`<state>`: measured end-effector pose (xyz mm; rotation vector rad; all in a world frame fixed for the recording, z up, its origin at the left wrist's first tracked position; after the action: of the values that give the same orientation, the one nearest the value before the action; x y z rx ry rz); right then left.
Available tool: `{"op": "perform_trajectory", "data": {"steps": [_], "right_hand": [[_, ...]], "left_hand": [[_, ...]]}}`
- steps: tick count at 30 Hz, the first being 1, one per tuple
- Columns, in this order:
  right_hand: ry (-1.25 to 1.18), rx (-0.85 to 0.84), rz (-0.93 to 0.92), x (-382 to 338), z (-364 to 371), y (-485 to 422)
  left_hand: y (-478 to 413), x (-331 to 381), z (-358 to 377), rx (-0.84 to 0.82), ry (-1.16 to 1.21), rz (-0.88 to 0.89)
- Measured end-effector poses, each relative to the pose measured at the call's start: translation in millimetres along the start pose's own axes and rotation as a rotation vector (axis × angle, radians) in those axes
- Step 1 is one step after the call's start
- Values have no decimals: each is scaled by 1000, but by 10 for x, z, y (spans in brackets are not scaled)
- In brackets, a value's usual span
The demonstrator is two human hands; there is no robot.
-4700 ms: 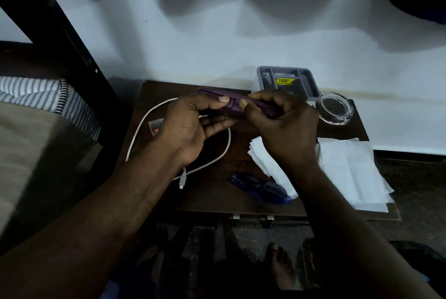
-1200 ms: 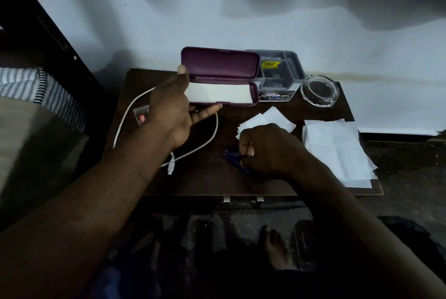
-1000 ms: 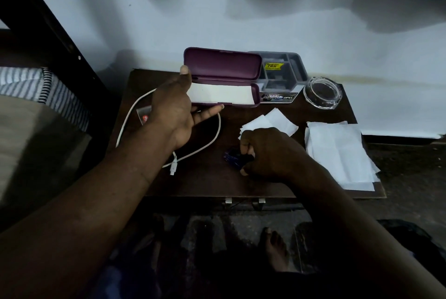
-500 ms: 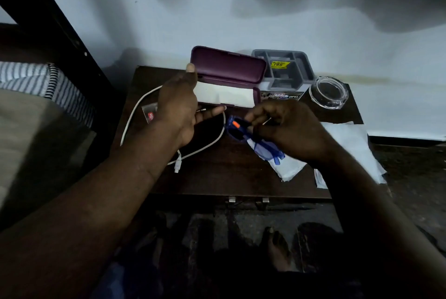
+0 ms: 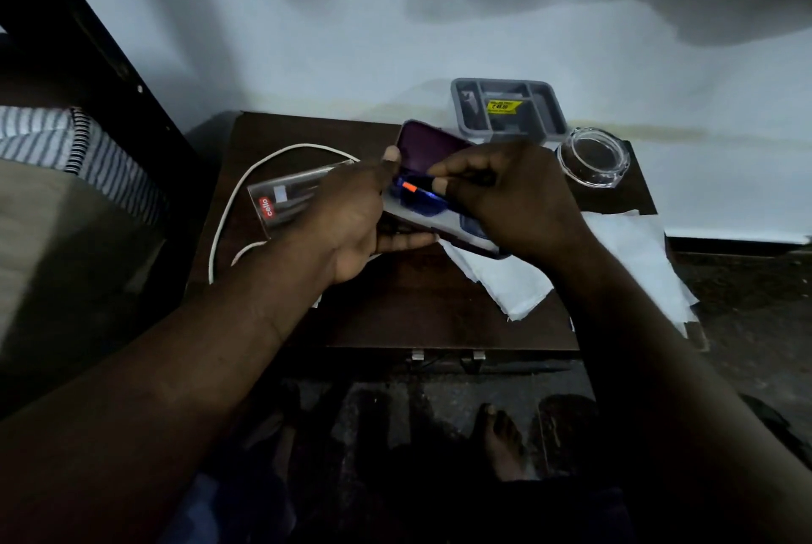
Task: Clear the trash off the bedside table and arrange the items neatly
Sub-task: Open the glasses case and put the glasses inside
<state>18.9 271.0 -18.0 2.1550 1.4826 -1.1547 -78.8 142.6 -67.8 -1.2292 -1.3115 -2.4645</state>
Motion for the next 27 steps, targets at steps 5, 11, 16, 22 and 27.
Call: {"op": "perform_trajectory", "data": {"steps": [5,11,16,22,27], "right_hand": [[210,37,-115,-105,27,8],[351,166,-269,-217,-50,2],[331,8,-298,-208,9,24],[324,56,-352,-267,26,35],[300,103,-355,-275,7,42]], "left_hand": [[1,11,-22,4,20,14],[-14,42,-68,46,84,30],[-10,74,-104,60,96,32],[5,69,-82,33,110,34],[-36,75,-118,32,136,41]]}}
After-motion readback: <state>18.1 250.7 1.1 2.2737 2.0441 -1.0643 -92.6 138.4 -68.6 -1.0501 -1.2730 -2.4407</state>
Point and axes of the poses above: each hand's wrist, its own y-axis away from the middle knuckle, its own z-axis out of the palm, x = y × z, the point moved 6 cm from there along -y, towards the middle knuckle, and after that the axes turned 11 degrees about -z, right-handed, at the moved point
